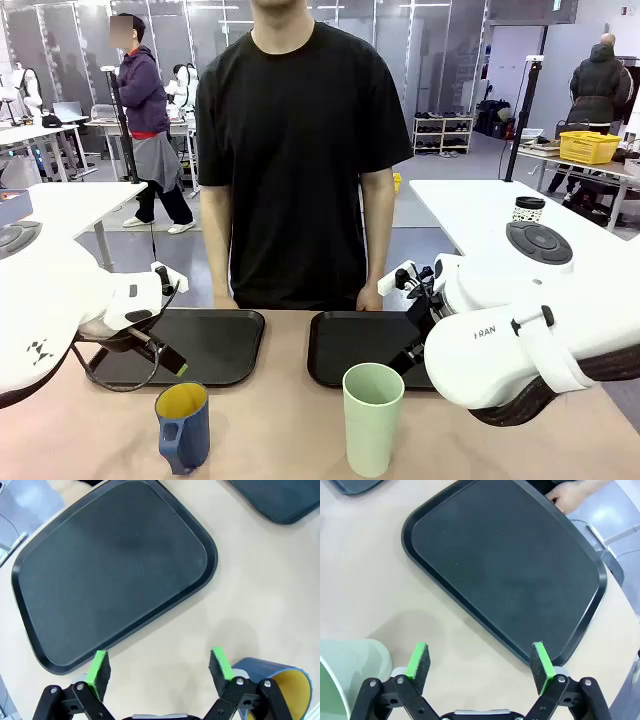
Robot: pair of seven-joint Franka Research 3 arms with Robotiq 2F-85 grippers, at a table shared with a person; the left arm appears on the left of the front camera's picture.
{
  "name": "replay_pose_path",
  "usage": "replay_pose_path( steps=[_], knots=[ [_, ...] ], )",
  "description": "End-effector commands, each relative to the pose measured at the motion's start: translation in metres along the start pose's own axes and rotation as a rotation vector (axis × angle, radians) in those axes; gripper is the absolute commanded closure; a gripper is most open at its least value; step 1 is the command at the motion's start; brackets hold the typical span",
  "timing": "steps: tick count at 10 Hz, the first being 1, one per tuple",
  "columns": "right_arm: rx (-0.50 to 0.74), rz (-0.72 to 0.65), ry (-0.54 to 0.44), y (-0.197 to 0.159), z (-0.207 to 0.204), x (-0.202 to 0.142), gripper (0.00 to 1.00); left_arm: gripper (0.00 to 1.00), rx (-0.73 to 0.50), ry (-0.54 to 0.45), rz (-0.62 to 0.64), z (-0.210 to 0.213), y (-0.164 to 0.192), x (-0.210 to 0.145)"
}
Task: Sort and store the cups by type.
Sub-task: Pick up the Reusable plastic cup.
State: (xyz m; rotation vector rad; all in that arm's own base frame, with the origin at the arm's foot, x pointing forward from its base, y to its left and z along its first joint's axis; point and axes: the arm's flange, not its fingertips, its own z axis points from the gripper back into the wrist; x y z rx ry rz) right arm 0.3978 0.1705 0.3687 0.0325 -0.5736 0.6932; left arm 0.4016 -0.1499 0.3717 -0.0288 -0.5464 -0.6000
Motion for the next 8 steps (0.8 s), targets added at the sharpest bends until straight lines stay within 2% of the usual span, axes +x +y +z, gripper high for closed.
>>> replay_pose_path(
  steps=[1, 8],
  knots=[
    [0.000, 0.000, 0.000, 0.0000, 0.0000, 0.0000, 0.00, 0.00, 0.000, 0.000, -0.001, 0.0000, -0.0005, 0.0002],
    [0.000, 0.000, 0.000, 0.0000, 0.0000, 0.0000, 0.00, 0.00, 0.000, 0.000, -0.001, 0.0000, -0.0005, 0.0002]
  ],
)
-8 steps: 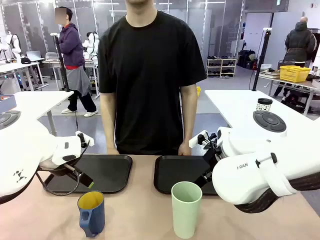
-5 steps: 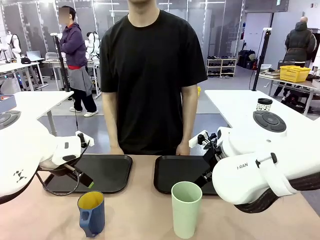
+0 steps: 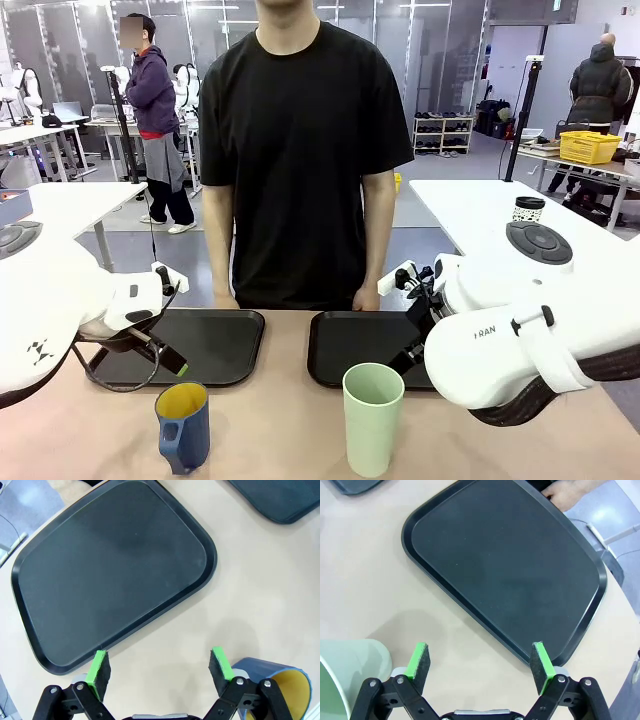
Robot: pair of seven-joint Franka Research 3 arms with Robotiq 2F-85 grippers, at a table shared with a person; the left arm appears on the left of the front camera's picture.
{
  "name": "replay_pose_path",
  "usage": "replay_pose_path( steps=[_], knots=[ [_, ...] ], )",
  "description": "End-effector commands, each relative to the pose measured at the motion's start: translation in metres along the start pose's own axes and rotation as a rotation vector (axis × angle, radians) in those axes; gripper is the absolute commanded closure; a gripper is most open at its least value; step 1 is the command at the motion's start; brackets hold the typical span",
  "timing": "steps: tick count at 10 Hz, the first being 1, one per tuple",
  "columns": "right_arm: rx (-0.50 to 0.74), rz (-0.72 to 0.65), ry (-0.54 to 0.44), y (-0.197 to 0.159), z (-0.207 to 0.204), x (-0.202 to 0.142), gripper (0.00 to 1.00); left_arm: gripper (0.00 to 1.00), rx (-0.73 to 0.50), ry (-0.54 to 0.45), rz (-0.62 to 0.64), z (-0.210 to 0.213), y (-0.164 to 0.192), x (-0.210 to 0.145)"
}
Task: Sort and store the cups by type.
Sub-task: Pick up the Reusable plastic cup.
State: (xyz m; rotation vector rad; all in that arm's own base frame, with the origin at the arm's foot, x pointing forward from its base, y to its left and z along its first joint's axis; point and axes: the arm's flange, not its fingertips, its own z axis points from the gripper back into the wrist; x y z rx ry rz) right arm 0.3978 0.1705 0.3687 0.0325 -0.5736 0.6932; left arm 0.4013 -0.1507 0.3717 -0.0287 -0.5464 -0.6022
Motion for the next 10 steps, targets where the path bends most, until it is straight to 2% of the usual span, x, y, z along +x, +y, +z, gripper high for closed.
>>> replay_pose_path(
  steps=[1, 9, 10],
  knots=[
    [0.000, 0.000, 0.000, 0.000, 0.000, 0.000, 0.00, 0.00, 0.000, 0.000, 0.001, 0.000, 0.000, 0.000],
    [0.000, 0.000, 0.000, 0.000, 0.000, 0.000, 0.00, 0.00, 0.000, 0.000, 0.000, 0.000, 0.000, 0.000],
    [-0.075, 0.001, -0.005, -0.001, 0.022, 0.008, 0.00, 0.00, 0.015, -0.035, -0.007, 0.015, 0.000, 0.008]
  ],
)
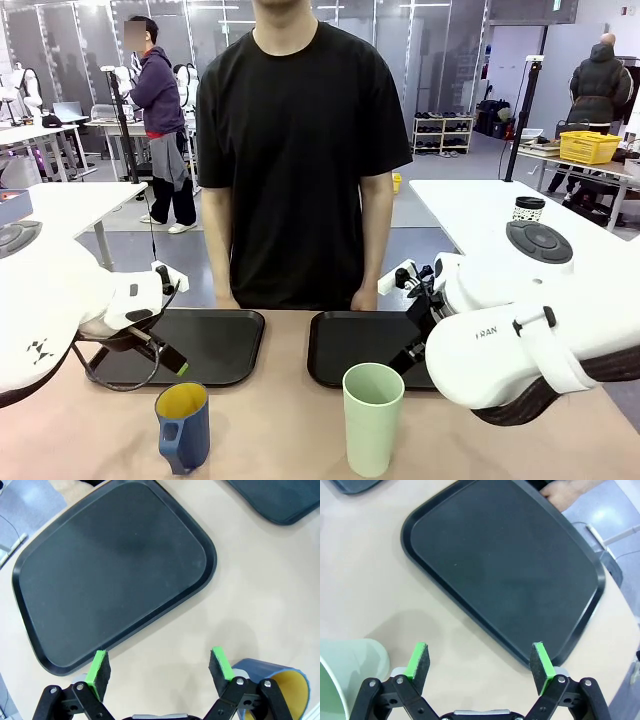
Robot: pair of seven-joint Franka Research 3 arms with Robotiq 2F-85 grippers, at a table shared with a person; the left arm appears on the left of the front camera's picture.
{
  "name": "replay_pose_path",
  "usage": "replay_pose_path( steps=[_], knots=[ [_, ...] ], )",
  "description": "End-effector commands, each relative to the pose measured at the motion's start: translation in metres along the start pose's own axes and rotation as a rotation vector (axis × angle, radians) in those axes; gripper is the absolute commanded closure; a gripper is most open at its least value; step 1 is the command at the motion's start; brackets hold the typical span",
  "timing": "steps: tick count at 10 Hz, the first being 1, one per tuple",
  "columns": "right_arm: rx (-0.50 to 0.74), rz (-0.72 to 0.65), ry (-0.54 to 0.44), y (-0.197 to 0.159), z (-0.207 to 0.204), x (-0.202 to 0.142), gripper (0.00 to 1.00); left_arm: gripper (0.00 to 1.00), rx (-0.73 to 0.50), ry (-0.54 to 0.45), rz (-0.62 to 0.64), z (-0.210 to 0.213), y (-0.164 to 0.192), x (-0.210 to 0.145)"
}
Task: Sort and store the cups by type.
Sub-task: Pick up the Reusable plastic cup.
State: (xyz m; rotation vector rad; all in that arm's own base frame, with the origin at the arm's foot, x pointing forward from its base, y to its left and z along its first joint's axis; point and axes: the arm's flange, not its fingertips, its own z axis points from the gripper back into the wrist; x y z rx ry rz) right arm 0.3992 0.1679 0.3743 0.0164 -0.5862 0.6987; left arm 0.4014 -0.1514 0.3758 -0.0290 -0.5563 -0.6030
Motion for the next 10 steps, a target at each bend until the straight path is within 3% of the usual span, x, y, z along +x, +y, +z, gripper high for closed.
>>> replay_pose_path(
  steps=[1, 5, 10],
  knots=[
    [-0.099, -0.005, -0.047, 0.001, 0.044, 0.016, 0.00, 0.00, 0.026, -0.083, -0.014, 0.032, -0.003, 0.016],
    [-0.241, 0.041, -0.124, 0.022, 0.126, 0.027, 0.00, 0.00, 0.070, -0.213, -0.081, 0.092, -0.025, 0.028],
    [-0.307, 0.039, -0.129, 0.011, 0.132, 0.019, 0.00, 0.00, 0.085, -0.225, -0.088, 0.097, -0.026, 0.023]
  ],
)
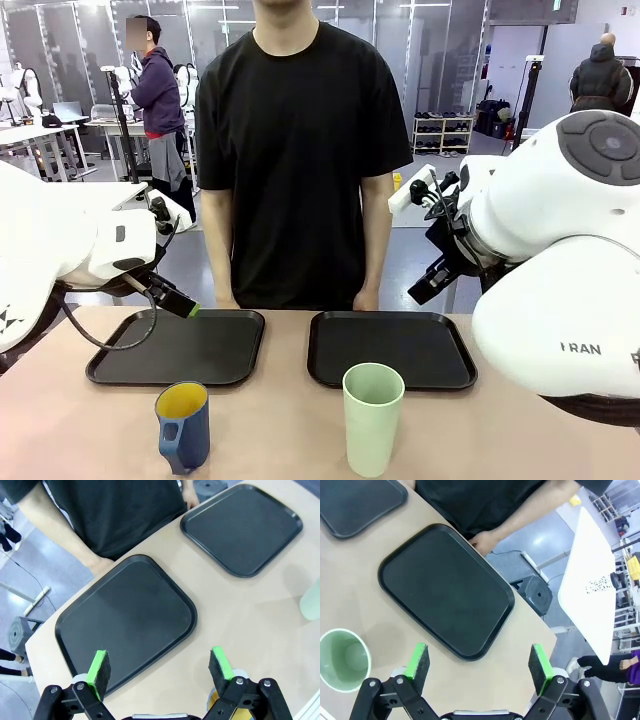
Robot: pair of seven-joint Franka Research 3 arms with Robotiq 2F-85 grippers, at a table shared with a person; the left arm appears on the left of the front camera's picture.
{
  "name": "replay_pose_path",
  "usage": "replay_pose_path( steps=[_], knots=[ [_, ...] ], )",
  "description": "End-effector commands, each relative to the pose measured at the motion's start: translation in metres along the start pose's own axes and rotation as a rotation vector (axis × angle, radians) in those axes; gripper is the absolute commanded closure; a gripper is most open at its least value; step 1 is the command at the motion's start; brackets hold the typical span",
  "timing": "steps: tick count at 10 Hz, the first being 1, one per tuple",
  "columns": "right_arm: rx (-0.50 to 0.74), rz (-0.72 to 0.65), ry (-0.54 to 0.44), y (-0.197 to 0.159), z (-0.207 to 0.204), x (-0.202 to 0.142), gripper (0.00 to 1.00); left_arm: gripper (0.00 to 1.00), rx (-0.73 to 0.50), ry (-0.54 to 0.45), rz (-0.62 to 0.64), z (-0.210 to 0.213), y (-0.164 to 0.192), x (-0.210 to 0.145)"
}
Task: Sort and store the cups by type.
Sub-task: Pick up the Reusable plastic cup.
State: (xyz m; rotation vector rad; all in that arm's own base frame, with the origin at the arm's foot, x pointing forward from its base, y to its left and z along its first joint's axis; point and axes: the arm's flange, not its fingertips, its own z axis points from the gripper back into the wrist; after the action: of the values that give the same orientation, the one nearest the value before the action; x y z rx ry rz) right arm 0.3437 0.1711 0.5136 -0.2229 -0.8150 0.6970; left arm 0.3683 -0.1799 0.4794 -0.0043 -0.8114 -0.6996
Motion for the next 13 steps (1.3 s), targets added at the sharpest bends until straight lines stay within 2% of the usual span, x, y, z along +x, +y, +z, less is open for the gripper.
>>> replay_pose_path(
  steps=[1, 2, 3, 4, 6, 10, 13],
  knots=[
    [-0.055, -0.090, 0.030, -0.011, -0.022, -0.026, 0.00, 0.00, 0.043, 0.008, 0.049, 0.000, 0.015, -0.026],
    [-0.095, -0.114, 0.038, -0.035, -0.042, -0.033, 0.00, 0.00, 0.068, 0.026, 0.116, -0.008, 0.044, -0.034],
    [-0.125, -0.116, 0.109, -0.060, -0.073, -0.044, 0.00, 0.00, 0.083, 0.043, 0.146, -0.022, 0.079, -0.049],
    [-0.065, -0.166, 0.140, -0.072, -0.096, -0.052, 0.00, 0.00, 0.098, 0.067, 0.183, -0.036, 0.106, -0.063],
    [-0.009, -0.291, 0.209, -0.087, -0.130, -0.067, 0.00, 0.00, 0.083, 0.137, 0.304, -0.058, 0.136, -0.083],
    [0.027, -0.356, 0.247, -0.092, -0.143, -0.074, 0.00, 0.00, 0.082, 0.171, 0.363, -0.066, 0.145, -0.091],
    [0.029, -0.313, 0.246, -0.094, -0.149, -0.080, 0.00, 0.00, 0.089, 0.170, 0.345, -0.065, 0.141, -0.094]
  ],
)
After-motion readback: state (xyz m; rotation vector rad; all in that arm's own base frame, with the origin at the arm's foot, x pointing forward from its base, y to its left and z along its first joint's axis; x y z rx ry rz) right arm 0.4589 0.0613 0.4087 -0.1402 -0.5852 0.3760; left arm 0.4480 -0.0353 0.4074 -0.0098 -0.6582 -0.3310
